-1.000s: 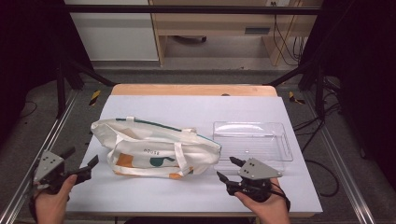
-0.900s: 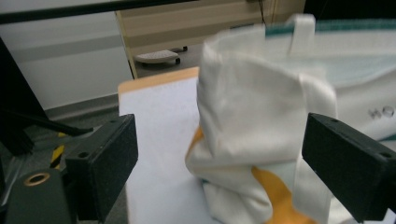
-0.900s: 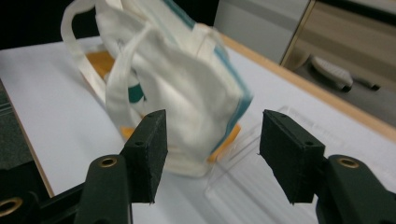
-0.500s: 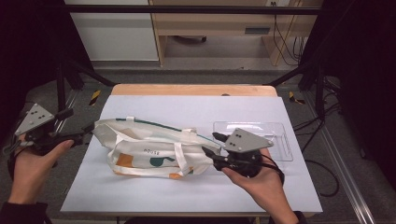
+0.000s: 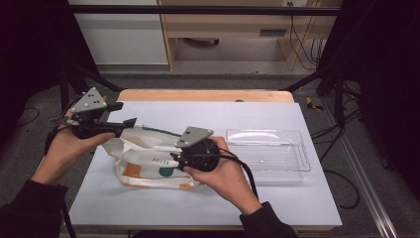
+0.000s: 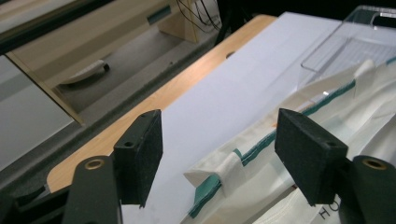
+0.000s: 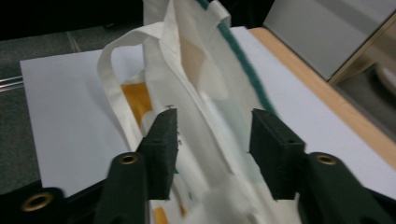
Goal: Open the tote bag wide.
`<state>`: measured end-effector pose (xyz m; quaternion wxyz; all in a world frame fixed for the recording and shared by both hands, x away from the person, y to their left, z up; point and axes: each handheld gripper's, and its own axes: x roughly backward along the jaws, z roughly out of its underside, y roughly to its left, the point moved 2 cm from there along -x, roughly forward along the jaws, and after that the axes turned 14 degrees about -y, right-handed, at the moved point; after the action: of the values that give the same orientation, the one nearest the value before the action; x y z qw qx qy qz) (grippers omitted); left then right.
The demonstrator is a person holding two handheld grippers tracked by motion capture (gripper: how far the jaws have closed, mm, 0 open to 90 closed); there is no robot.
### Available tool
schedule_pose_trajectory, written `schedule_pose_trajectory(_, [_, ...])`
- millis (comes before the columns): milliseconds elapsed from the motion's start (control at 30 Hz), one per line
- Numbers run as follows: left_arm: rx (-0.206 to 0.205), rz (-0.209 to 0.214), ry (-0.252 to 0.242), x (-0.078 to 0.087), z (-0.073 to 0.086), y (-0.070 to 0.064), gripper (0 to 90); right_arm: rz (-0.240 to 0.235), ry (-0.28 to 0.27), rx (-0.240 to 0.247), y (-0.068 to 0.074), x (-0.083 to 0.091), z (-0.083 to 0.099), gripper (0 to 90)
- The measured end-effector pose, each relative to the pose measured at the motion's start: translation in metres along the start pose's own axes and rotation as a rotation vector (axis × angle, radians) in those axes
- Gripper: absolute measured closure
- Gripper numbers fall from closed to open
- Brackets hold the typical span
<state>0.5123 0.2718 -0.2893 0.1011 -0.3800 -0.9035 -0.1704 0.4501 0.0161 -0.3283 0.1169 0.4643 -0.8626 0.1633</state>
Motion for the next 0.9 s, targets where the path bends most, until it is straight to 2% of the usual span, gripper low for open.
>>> schedule_pose_trajectory(33, [-0.021, 0.017, 0.031, -0.003, 0.003, -0.002, 33.6, -0.003, 0.004, -0.01, 0.002, -0.005, 0.0, 44.7])
schedule_pose_trajectory(100, [-0.019, 0.031, 0.071, -0.008, 0.009, -0.005, 34.6, 0.009, 0.039, -0.014, 0.006, -0.016, 0.001, 39.2])
schedule_pose_trajectory(200, [-0.013, 0.019, 0.091, -0.01, 0.013, -0.006, 34.9, 0.027, 0.075, -0.007, 0.009, -0.026, 0.004, 39.6])
schedule_pose_trajectory(233, [-0.003, 0.015, 0.083, -0.009, 0.012, -0.005, 34.6, 0.047, 0.117, 0.004, 0.01, -0.036, 0.008, 40.6])
schedule_pose_trajectory(300, [0.012, 0.013, 0.065, -0.007, 0.01, -0.003, 34.2, 0.061, 0.149, 0.005, 0.01, -0.042, 0.011, 48.9])
schedule_pose_trajectory(333, [0.012, 0.013, 0.065, -0.007, 0.01, -0.003, 34.2, 0.061, 0.149, 0.005, 0.01, -0.042, 0.011, 48.9])
schedule_pose_trajectory(367, [0.011, 0.014, 0.064, -0.006, 0.009, -0.002, 34.2, 0.058, 0.163, 0.018, 0.011, -0.045, 0.013, 53.5])
schedule_pose_trajectory(400, [0.004, 0.015, 0.075, -0.005, 0.009, 0.0, 34.5, 0.069, 0.196, 0.03, 0.012, -0.048, 0.017, 63.2])
schedule_pose_trajectory(433, [0.005, 0.017, 0.077, -0.005, 0.008, 0.0, 34.7, 0.071, 0.197, 0.031, 0.012, -0.049, 0.018, 70.5])
schedule_pose_trajectory(467, [0.004, 0.024, 0.079, -0.005, 0.007, 0.002, 34.7, 0.071, 0.197, 0.031, 0.012, -0.049, 0.018, 70.5])
schedule_pose_trajectory(500, [0.01, 0.029, 0.075, -0.006, 0.006, 0.003, 35.1, 0.067, 0.187, 0.027, 0.011, -0.048, 0.019, 76.6])
schedule_pose_trajectory(600, [-0.005, 0.057, 0.102, -0.01, 0.004, 0.005, 36.1, 0.034, 0.129, 0.007, 0.012, -0.04, 0.018, 88.1])
schedule_pose_trajectory(633, [-0.005, 0.057, 0.102, -0.01, 0.004, 0.005, 36.1, 0.034, 0.129, 0.007, 0.012, -0.04, 0.018, 88.1])
schedule_pose_trajectory(700, [-0.034, 0.071, 0.146, -0.013, 0.005, 0.009, 36.4, 0.023, 0.097, -0.002, 0.014, -0.035, 0.017, 88.2])
schedule_pose_trajectory(767, [-0.033, 0.092, 0.163, -0.015, 0.005, 0.012, 37.0, -0.002, 0.062, -0.005, 0.02, -0.027, 0.018, 88.1])
schedule_pose_trajectory(800, [-0.033, 0.092, 0.163, -0.015, 0.005, 0.012, 36.7, -0.002, 0.062, -0.005, 0.02, -0.027, 0.018, 88.1])
schedule_pose_trajectory(900, [-0.014, 0.126, 0.178, -0.016, 0.008, 0.011, 36.8, -0.021, 0.038, -0.008, 0.029, -0.02, 0.021, 88.0])
